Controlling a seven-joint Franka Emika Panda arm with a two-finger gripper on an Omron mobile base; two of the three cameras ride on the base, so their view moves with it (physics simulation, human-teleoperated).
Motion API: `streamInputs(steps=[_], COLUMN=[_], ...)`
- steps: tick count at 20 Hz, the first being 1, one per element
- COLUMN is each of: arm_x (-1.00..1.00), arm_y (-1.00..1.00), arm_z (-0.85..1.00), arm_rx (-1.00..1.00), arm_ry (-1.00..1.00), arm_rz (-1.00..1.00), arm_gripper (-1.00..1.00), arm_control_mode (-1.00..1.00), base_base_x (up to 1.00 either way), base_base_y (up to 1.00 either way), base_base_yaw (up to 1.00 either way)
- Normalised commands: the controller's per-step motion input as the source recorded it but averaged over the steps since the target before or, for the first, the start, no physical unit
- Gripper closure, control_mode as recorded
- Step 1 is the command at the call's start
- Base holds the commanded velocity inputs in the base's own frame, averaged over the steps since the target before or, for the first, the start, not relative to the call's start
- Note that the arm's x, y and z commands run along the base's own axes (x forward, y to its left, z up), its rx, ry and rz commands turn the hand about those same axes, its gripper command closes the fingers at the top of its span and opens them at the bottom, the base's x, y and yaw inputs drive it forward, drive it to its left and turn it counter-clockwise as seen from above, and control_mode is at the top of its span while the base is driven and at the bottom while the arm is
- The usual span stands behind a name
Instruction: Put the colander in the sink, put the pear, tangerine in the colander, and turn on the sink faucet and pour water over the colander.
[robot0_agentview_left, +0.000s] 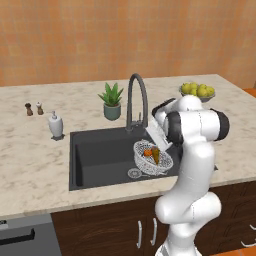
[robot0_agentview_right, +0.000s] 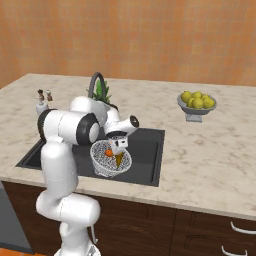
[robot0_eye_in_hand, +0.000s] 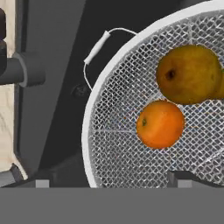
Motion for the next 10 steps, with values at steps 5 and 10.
streamInputs(steps=[5,10], arm_x=[-0.53,-0.07], arm_y=[-0.08,-0.98], arm_z=[0.56,0.4], arm_rx=[0.08,0.37], arm_ry=[-0.23,0.02], arm_rz=[-0.01,-0.01], arm_gripper=[-1.0,-1.0], arm_control_mode=[-1.0,-1.0], base_base_x=[0.0,0.0], base_base_y=[0.0,0.0], base_base_yaw=[0.0,0.0])
